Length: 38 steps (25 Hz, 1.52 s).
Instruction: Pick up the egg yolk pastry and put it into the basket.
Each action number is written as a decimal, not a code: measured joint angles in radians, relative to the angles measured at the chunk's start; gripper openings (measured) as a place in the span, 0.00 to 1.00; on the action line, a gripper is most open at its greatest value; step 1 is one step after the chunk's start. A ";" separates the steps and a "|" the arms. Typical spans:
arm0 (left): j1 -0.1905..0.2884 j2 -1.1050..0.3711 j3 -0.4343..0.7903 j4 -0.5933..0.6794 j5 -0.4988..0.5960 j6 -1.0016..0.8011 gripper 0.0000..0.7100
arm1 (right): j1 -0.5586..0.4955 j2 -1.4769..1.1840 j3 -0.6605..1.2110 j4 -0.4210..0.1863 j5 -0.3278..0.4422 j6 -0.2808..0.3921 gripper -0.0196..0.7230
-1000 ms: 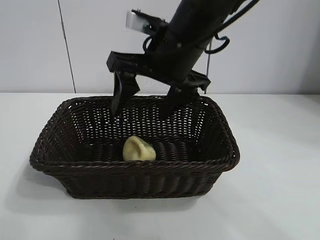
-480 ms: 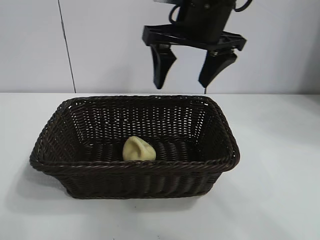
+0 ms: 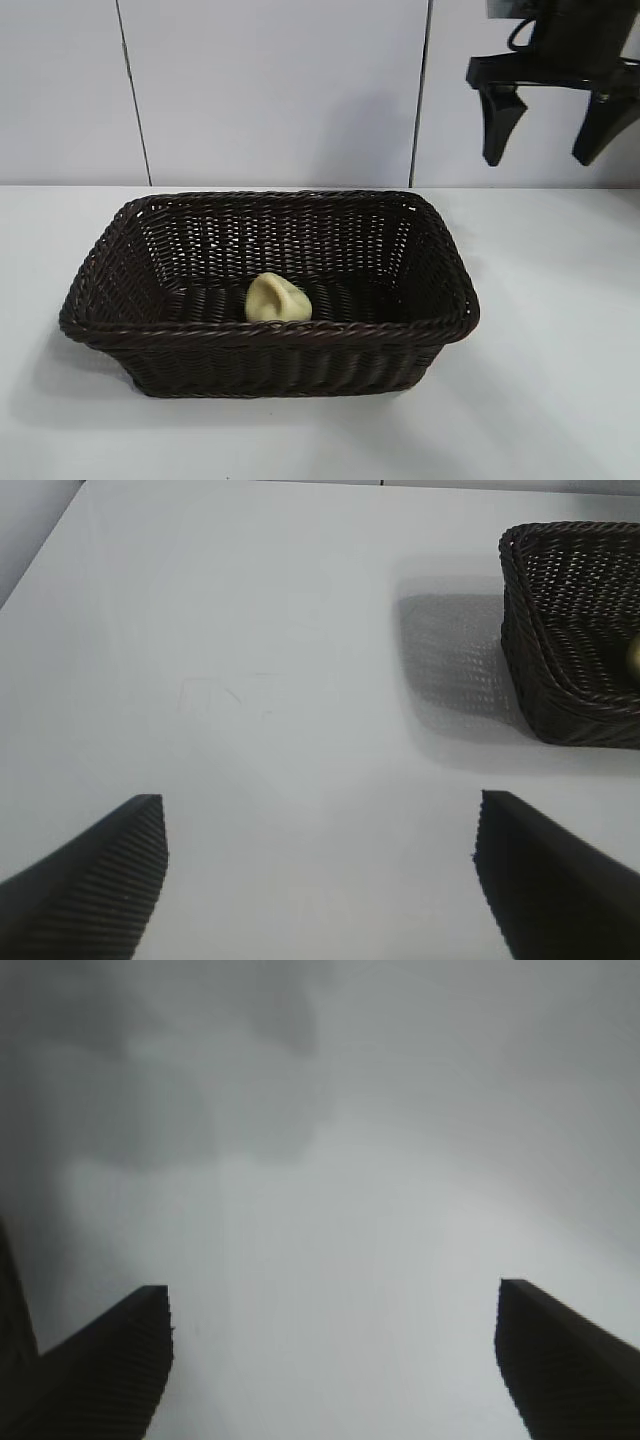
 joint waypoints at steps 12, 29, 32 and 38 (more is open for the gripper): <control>0.000 0.000 0.000 0.000 0.000 0.000 0.85 | -0.085 -0.044 0.111 0.014 0.070 -0.008 0.88; 0.000 0.000 0.000 0.000 0.000 0.000 0.85 | -0.084 -0.688 0.713 0.034 0.070 -0.050 0.88; 0.000 0.000 0.000 0.000 0.000 0.000 0.85 | -0.084 -0.824 0.821 0.034 0.056 -0.050 0.88; 0.000 0.000 0.000 0.000 0.000 0.000 0.85 | -0.084 -1.090 1.026 0.034 0.035 -0.052 0.88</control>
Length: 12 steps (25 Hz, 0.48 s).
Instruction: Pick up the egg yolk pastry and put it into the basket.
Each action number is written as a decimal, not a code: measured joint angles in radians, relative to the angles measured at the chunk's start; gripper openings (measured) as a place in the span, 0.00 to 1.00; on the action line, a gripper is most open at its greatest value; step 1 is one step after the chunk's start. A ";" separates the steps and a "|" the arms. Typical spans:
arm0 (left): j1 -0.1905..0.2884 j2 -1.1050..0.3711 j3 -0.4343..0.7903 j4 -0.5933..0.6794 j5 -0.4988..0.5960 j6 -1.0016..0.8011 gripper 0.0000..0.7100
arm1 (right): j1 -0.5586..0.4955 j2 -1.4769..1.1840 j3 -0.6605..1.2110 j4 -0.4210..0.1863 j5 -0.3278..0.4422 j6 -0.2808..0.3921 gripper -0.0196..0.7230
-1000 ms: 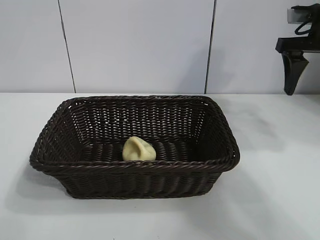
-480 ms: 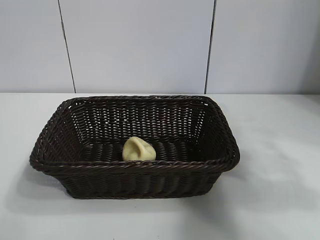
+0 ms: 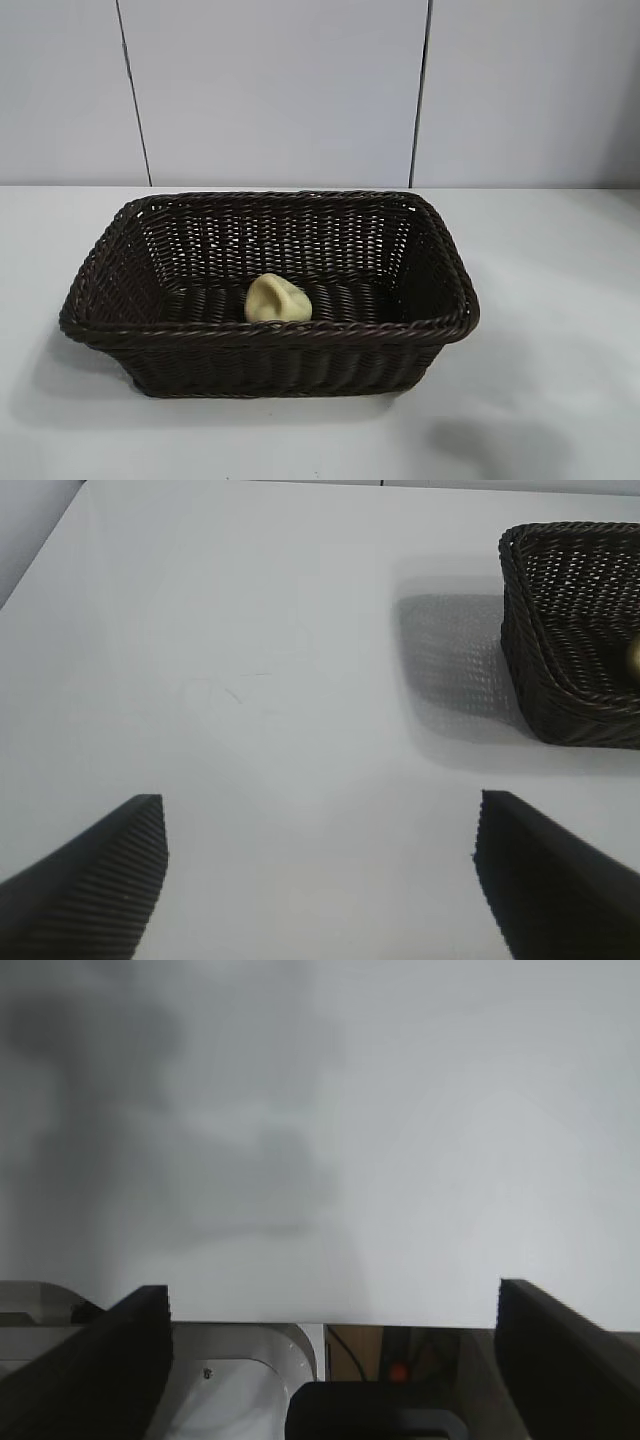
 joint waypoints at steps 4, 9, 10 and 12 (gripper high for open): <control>0.000 0.000 0.000 0.000 0.000 0.000 0.85 | 0.000 -0.178 0.098 0.000 -0.022 -0.001 0.88; 0.000 0.000 0.000 0.000 0.000 0.000 0.85 | 0.000 -0.366 0.122 -0.003 -0.089 -0.001 0.88; 0.000 0.000 0.000 0.000 0.000 0.000 0.85 | 0.000 -0.395 0.122 -0.003 -0.103 -0.001 0.88; 0.000 0.000 0.000 0.000 0.000 0.000 0.85 | 0.000 -0.463 0.122 -0.003 -0.113 -0.001 0.88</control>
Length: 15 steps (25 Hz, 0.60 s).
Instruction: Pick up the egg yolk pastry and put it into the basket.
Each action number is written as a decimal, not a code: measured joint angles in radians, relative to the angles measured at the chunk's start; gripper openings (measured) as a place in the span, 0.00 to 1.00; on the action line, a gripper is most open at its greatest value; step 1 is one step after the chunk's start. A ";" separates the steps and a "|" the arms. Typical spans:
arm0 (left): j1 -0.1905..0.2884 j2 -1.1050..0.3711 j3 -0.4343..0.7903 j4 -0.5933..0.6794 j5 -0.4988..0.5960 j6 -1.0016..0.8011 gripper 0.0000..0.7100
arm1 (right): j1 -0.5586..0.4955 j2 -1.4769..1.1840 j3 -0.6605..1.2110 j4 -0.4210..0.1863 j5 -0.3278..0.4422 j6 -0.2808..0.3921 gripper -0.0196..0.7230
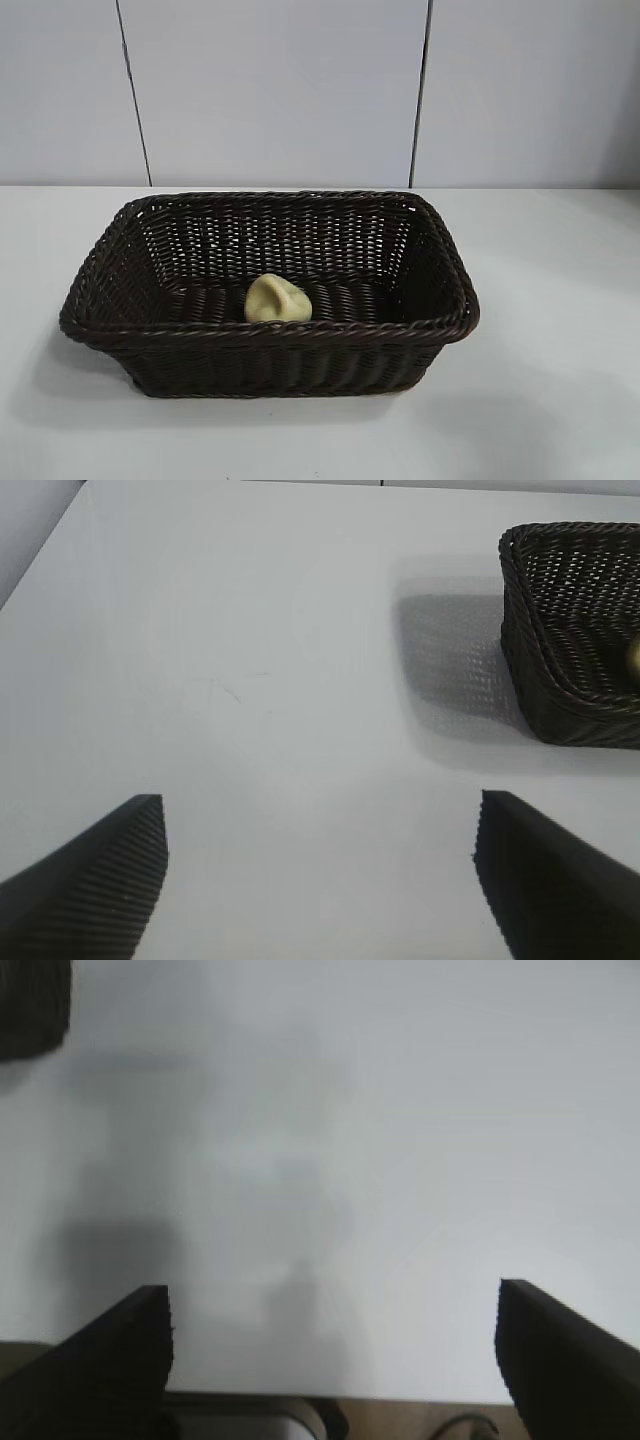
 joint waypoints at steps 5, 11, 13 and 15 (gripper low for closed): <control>0.000 0.000 0.000 0.000 0.000 0.000 0.85 | 0.000 -0.161 0.005 0.001 -0.006 0.000 0.88; 0.000 0.000 0.000 0.000 0.000 0.000 0.85 | 0.000 -0.357 0.024 0.003 0.018 0.000 0.88; 0.000 0.000 0.000 0.000 0.000 0.000 0.85 | 0.000 -0.381 0.035 0.003 0.020 0.000 0.88; 0.000 0.000 0.000 0.000 0.000 0.000 0.85 | 0.000 -0.383 0.036 0.004 0.018 0.000 0.88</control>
